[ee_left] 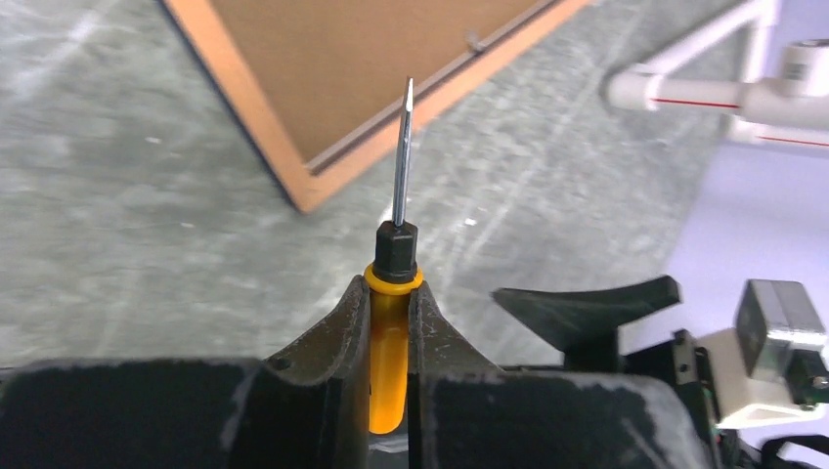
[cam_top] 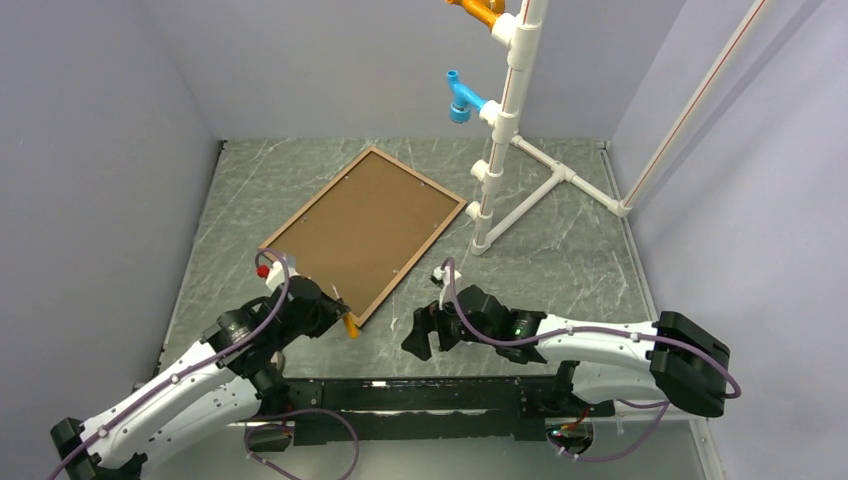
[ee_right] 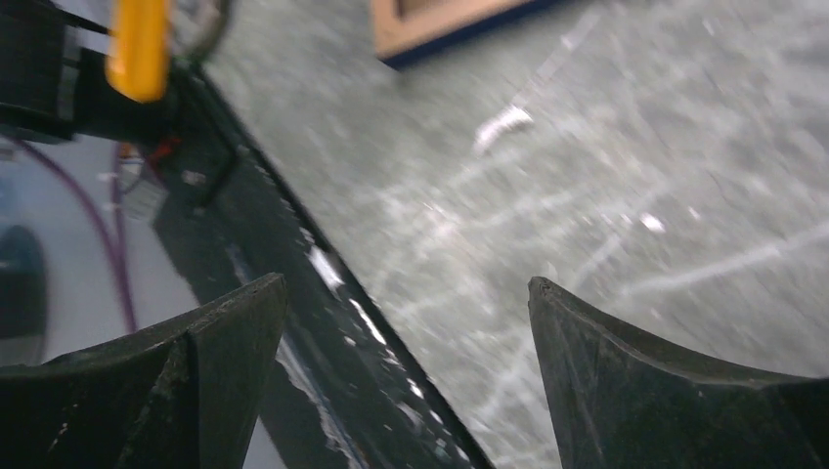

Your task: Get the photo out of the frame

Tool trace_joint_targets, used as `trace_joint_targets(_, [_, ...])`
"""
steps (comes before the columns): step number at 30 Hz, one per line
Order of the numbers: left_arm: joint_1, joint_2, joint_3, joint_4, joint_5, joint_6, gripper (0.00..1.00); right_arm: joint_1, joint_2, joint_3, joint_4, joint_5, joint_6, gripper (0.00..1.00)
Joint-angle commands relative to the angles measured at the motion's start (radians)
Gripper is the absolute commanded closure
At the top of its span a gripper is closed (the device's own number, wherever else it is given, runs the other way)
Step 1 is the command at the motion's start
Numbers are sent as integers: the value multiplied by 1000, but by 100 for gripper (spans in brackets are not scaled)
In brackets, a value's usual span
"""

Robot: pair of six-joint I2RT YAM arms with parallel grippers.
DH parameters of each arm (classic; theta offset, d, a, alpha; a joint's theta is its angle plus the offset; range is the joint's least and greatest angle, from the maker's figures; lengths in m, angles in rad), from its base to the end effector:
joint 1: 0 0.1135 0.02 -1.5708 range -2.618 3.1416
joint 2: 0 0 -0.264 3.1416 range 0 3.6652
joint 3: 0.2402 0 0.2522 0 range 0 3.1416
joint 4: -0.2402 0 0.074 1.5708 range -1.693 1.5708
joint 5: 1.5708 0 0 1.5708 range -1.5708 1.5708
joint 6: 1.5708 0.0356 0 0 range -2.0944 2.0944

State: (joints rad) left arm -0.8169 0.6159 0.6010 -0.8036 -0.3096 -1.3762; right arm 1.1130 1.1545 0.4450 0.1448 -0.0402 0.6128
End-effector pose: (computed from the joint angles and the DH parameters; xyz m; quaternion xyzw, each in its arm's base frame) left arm 0.0928 -0.0830 0.2436 -0.3081 0.8676 -0.2574 0.2933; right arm 0.1007 0.2076 0.1823 -0.2262 0.8463 0.3776 0.3000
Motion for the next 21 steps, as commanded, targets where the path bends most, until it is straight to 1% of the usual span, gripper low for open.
trace_joint_targets(1, [31, -22, -5, 181, 135, -72, 100, 34, 7, 93, 217, -37, -34, 7])
trace_joint_targets(4, [78, -24, -48, 258, 226, -131, 100, 46, 50, 144, 241, -16, -30, 13])
trace_joint_targets(5, [93, -25, -64, 282, 256, -150, 100, 48, 78, 174, 234, -9, -32, 16])
trace_joint_targets(7, [118, -23, -84, 302, 292, -184, 100, 55, 109, 203, 216, 8, -37, 18])
trace_joint_targets(9, [142, -16, -96, 323, 319, -196, 100, 60, 138, 228, 198, 37, -32, 21])
trace_joint_targets(13, [187, 7, -126, 377, 412, -209, 100, 63, 170, 253, 195, 37, -45, 27])
trace_joint_targets(15, [193, 14, -158, 430, 458, -237, 100, 65, 193, 282, 165, 58, -61, 31])
trace_joint_targets(17, [194, 21, -189, 480, 488, -266, 100, 74, 214, 302, 148, 78, -76, 32])
trace_joint_targets(19, [194, 29, -202, 495, 498, -274, 100, 82, 227, 311, 150, 94, -85, 33])
trace_joint_targets(21, [194, 34, -207, 500, 504, -277, 100, 88, 246, 327, 135, 110, -88, 37])
